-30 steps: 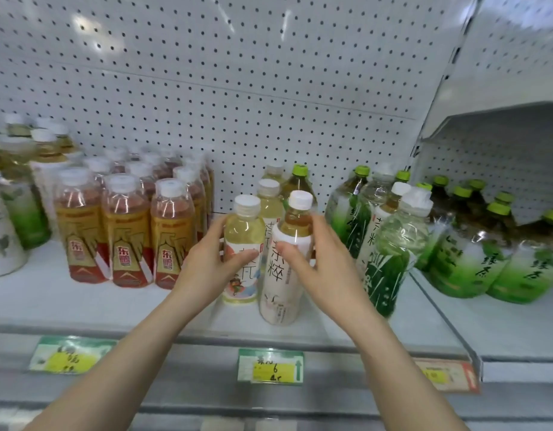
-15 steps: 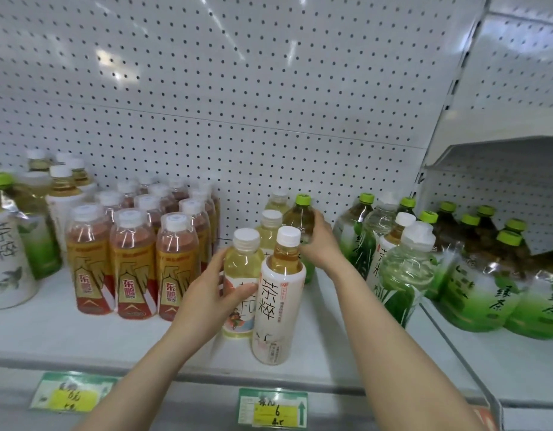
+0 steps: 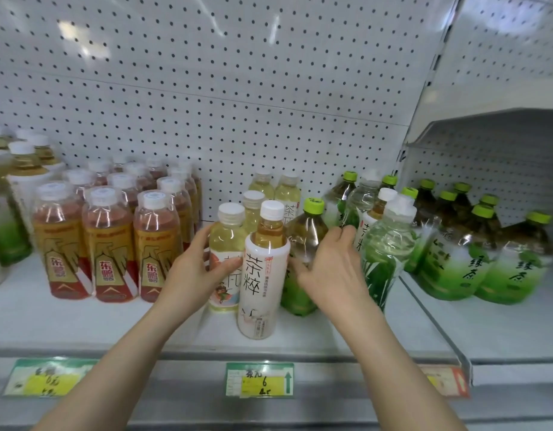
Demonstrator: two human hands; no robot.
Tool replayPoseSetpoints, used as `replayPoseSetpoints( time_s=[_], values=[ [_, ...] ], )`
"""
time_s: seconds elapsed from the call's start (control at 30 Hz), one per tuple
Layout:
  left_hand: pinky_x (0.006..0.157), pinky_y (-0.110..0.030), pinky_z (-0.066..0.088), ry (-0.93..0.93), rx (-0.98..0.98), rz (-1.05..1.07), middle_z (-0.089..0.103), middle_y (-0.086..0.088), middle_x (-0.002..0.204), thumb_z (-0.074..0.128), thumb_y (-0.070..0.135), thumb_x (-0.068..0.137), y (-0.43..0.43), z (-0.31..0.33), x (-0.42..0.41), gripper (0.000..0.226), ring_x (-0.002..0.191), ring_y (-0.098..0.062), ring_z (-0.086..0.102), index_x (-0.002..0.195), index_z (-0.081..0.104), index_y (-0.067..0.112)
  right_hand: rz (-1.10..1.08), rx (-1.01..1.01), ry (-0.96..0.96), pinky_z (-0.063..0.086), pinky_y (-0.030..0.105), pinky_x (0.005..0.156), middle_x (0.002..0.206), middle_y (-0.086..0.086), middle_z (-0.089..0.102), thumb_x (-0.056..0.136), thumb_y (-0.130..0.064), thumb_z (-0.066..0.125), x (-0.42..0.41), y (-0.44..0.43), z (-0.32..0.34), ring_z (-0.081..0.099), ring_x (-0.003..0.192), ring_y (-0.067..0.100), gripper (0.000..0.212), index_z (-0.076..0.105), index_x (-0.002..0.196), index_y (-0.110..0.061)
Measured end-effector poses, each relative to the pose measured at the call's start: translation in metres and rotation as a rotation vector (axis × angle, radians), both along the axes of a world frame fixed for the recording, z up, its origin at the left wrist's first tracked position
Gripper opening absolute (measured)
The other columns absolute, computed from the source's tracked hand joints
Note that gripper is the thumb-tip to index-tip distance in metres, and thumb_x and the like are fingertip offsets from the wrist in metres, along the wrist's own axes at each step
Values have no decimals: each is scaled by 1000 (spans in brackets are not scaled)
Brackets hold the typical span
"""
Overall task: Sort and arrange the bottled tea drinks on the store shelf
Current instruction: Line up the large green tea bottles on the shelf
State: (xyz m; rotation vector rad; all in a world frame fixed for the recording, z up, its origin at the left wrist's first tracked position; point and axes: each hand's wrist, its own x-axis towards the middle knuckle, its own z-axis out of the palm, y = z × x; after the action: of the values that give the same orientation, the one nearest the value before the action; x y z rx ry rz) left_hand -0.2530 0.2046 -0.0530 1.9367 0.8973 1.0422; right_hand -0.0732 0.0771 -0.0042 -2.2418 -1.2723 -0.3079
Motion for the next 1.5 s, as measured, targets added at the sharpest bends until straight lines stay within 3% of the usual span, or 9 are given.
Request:
replayPoseSetpoints(
  time_s=[0.3, 0.4, 0.5, 0.7, 0.83, 1.0, 1.2, 1.33, 1.5],
  values=[
    [80, -22, 47, -36, -68, -53, 59, 22, 118, 77, 32, 78, 8, 9, 5, 67, 110, -8, 54, 132, 40, 45, 92, -32, -29, 51, 36, 90, 135, 3, 50, 82, -70, 58, 8, -29, 45, 56, 115, 21, 83, 39, 143, -18],
    [90, -28, 51, -19, -68, -102, 54, 33, 109, 75, 36, 80, 7, 12, 11, 57, 109, -6, 55, 123, 40, 51, 210, 280, 31, 57, 28, 81, 107, -22, 62, 86, -57, 59, 20, -41, 78, 62, 91, -4, 53, 53, 134, -33],
    [74, -12, 50, -59, -48, -96, 60, 29, 112, 55, 69, 76, 7, 28, 11, 41, 92, 3, 64, 114, 48, 53, 259, 471, 126, 57, 25, 73, 87, -20, 69, 88, -39, 66, 52, -47, 107, 66, 79, -2, 22, 68, 110, -35],
    [91, -25, 46, -9, 109, -85, 58, 22, 120, 52, 40, 97, 53, 98, 37, 35, 110, 0, 57, 132, 57, 34, 134, -74, 83, 48, 26, 70, 98, -14, 66, 84, -49, 69, 144, -24, 144, 62, 87, 4, 27, 67, 110, -39],
    [93, -23, 47, 454, -7, -303, 65, 20, 121, 72, 40, 86, 77, 130, 60, 40, 107, 0, 62, 125, 65, 38, 263, -404, 347, 56, 25, 78, 111, -12, 67, 73, -56, 73, 174, -9, 148, 67, 99, 15, 36, 71, 107, -43],
    [93, -32, 52, 552, 115, -279, 71, 14, 114, 75, 37, 83, 87, 136, 84, 35, 104, -8, 65, 117, 70, 33, 345, -355, 434, 61, 39, 80, 100, -1, 75, 77, -25, 82, 191, 4, 136, 72, 91, 26, 20, 77, 96, -30],
    [86, -36, 56, 426, 141, -149, 70, -2, 116, 74, 35, 85, 103, 121, 128, 41, 102, -18, 65, 123, 67, 24, 371, -303, 453, 50, 16, 59, 90, -13, 75, 73, -31, 85, 199, 4, 125, 70, 75, 8, 18, 75, 85, -41],
    [80, -25, 54, 411, 117, -225, 71, 3, 112, 78, 38, 81, 112, 120, 147, 39, 100, -13, 67, 118, 69, 29, 378, -275, 448, 56, 20, 66, 89, -12, 74, 75, -31, 84, 202, 3, 121, 71, 81, 11, 17, 75, 87, -39],
    [96, -35, 53, 434, 67, -276, 65, 4, 123, 70, 48, 84, 110, 130, 137, 51, 109, -12, 62, 131, 59, 32, 361, -269, 403, 54, 18, 64, 86, -15, 74, 73, -44, 82, 199, 2, 121, 71, 79, 9, 15, 74, 86, -42]
  ],
)
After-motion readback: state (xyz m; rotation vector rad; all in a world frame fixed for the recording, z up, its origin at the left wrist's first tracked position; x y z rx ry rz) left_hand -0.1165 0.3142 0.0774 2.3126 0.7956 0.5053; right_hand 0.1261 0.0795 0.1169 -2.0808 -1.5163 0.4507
